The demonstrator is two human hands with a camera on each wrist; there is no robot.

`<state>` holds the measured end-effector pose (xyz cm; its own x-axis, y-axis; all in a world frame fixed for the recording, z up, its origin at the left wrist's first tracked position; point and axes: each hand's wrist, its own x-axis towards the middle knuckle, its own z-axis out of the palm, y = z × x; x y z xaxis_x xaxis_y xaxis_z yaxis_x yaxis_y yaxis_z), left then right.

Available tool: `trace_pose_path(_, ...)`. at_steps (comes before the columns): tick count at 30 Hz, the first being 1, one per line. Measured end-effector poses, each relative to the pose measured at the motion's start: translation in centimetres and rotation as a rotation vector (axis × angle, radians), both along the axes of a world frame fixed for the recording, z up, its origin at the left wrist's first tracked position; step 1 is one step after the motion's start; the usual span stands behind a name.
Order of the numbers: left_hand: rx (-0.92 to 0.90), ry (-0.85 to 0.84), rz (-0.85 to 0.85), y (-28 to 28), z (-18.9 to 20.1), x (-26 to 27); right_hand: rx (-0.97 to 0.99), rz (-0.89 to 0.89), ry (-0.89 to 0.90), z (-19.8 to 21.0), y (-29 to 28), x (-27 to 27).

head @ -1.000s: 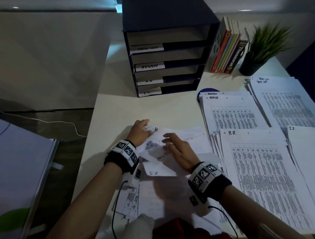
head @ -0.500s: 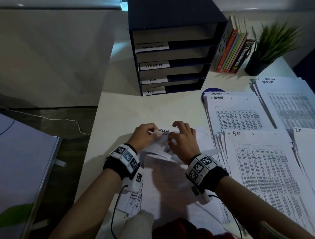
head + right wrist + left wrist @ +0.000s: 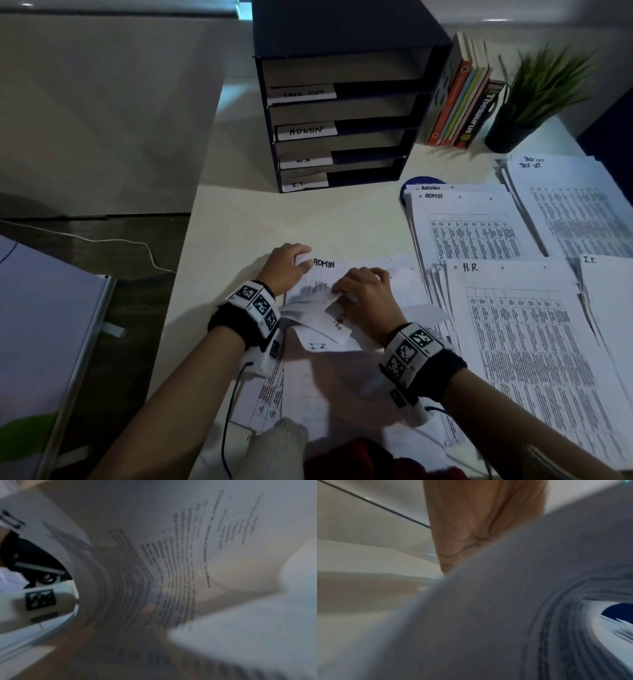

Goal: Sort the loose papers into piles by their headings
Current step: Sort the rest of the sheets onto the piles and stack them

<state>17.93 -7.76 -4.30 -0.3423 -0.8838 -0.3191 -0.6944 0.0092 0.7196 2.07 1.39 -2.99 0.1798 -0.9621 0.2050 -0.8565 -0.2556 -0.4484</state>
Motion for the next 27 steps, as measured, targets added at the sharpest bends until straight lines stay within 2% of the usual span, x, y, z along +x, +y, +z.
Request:
trace_pose_path(2,0.009,0.161,0.046,0.3,0.4,0.1,0.082,-0.063,0.004,1.0,-1.4,0.0)
trace_pose_path(4,0.131,0.357,0.097,0.9,1.0,0.3,0.257,-0.165,0.047,1.8,-3.0,-0.2)
trace_pose_path(5,0.232,0.404,0.119,1.1,1.3,0.3,0.298,-0.223,0.027,1.9,-3.7,-0.3)
trace_pose_path(7,0.333,0.404,0.133,1.6,1.5,0.7,0.303,-0.302,-0.09,2.1,-4.7,-0.3)
trace_pose_path(9,0.333,0.389,0.154,2.2,0.9,1.0,0.314,-0.289,-0.154,2.1,-5.1,-0.3)
trace_pose_path(14,0.288,0.294,0.293,2.5,-0.7,1.5,0.532,-0.121,0.002,2.7,-5.5,-1.7)
trace_pose_path(16,0.275,0.343,0.338,2.6,-0.7,1.4,0.558,-0.098,-0.078,3.2,-5.5,-2.2)
trace_pose_path(20,0.312,0.411,0.263,2.8,-0.2,1.4,0.681,0.004,-0.309,4.5,-4.5,-3.0)
trace_pose_path(21,0.325,0.4,0.234,2.8,0.0,1.4,0.71,0.037,-0.279,4.6,-4.3,-3.1)
trace_pose_path(23,0.384,0.348,0.197,2.7,0.5,1.2,0.699,0.099,-0.102,4.2,-4.0,-3.2)
trace_pose_path(25,0.462,0.271,0.168,2.8,0.9,1.0,0.614,0.114,0.076,3.1,-3.8,-3.0)
trace_pose_path(27,0.444,0.247,0.15,2.9,1.1,0.7,0.528,0.072,0.146,2.2,-3.5,-2.6)
